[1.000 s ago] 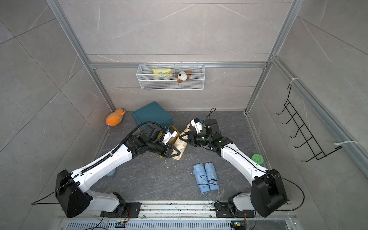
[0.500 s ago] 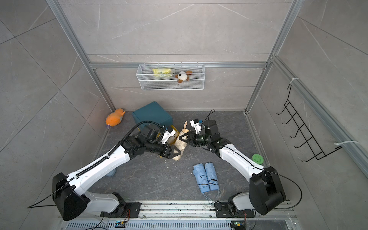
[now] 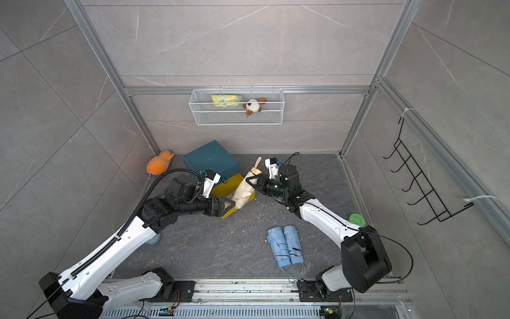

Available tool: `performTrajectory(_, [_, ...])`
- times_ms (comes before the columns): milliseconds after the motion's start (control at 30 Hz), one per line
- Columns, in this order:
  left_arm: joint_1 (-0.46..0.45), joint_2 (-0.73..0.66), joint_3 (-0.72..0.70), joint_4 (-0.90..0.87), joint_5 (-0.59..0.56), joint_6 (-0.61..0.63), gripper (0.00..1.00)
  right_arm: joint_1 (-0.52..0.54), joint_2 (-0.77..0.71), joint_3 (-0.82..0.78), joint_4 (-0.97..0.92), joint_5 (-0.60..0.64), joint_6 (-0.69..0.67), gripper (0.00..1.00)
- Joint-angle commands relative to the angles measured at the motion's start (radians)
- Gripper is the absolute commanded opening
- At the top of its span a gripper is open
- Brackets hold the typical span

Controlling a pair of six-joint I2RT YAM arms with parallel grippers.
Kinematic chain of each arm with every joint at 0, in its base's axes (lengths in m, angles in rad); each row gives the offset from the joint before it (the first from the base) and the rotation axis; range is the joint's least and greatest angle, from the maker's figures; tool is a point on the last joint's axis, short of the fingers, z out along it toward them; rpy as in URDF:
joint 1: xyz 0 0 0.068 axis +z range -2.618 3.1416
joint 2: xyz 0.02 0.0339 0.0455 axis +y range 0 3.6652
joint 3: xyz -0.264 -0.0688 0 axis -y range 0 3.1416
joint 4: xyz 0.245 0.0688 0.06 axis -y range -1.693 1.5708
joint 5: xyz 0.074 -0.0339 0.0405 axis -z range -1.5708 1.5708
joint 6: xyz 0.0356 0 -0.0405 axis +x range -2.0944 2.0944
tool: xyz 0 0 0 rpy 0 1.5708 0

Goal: Place the umbrella in the drawer by color
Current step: Place the umbrella in the drawer.

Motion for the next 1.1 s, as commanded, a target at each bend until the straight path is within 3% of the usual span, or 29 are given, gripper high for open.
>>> performTrajectory(0, [0.007, -0.049, -0.045, -0.023, -0.024, -0.045, 0.84, 0.043, 0.049, 0.051, 0.185, 0.107, 0.053, 0.27])
performTrajectory(500, [0.02, -0.16, -0.172, -0.041, -0.082, -0.105, 0.84, 0.181, 0.277, 0.137, 0.342, 0.297, 0.097, 0.27])
performTrajectory(1067, [0.036, -0.177, -0.207, -0.028, -0.068, -0.113, 0.85, 0.202, 0.32, 0.13, 0.327, 0.396, 0.04, 0.27])
